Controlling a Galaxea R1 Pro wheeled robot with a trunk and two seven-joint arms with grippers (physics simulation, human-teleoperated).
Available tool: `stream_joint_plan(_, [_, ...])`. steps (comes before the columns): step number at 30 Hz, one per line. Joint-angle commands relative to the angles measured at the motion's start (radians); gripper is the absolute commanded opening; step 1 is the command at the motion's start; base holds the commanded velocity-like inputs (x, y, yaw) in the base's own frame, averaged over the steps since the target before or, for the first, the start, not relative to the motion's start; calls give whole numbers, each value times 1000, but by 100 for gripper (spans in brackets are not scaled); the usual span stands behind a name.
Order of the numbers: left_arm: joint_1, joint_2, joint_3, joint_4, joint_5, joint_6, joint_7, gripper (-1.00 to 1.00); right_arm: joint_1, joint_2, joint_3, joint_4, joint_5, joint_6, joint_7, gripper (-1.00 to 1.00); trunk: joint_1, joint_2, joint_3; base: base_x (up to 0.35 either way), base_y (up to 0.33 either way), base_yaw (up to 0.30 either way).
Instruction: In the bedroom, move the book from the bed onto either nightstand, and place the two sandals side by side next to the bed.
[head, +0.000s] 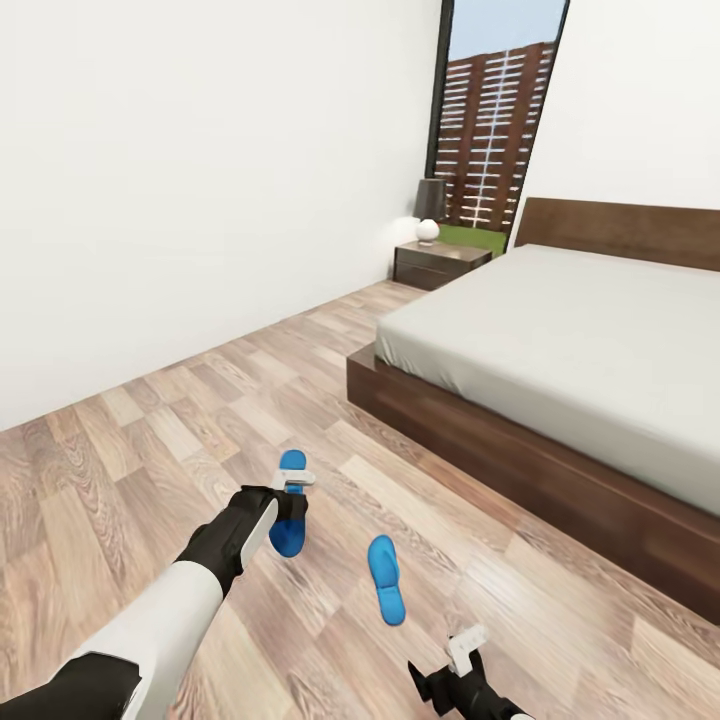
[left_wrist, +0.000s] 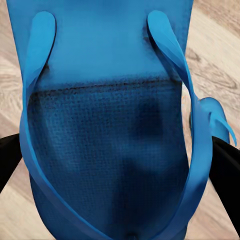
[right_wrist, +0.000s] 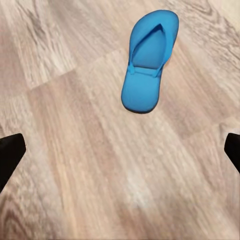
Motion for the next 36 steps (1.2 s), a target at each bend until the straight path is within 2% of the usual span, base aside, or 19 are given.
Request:
stream_joint_plan(1, [0,1,-4,-1,10,4,7,-100,-1,-1,5,0,-8,-3,3,100,0,0,-1,215,265,0])
stream_joint_plan(7, [-1,1,-4,-1,10,4,7,-100,-1,-1,23,27,-6,-6,2,100,0,0,-1,200,278,0])
stream_joint_plan(16, [0,1,-4,-1,10,4,7,-100,-1,0,28,35,-8,-9,2,100,0,0,-1,217,258,0])
stream_joint_plan(18, [0,1,-4,-1,10,4,7,-100,-1,5,27,35,-9,-9,2,100,0,0,-1,224,248,0])
stream_joint_plan(21, [0,1,-4,-1,10,4,7,-100,-1,38,28,87,-3,-12,-1,100,0,0,-1,226,237,0])
stream_joint_plan(29, [0,1,-4,-1,10,4,7,-100,-1,39,20,99,-17,-13,-1,100,0,0,-1,226,219,0])
stream_joint_plan(36, [0,1,-4,-1,10,4,7,-100,-1,40,23,101,-8,-11,8,100,0,0,-1,226,221,-52])
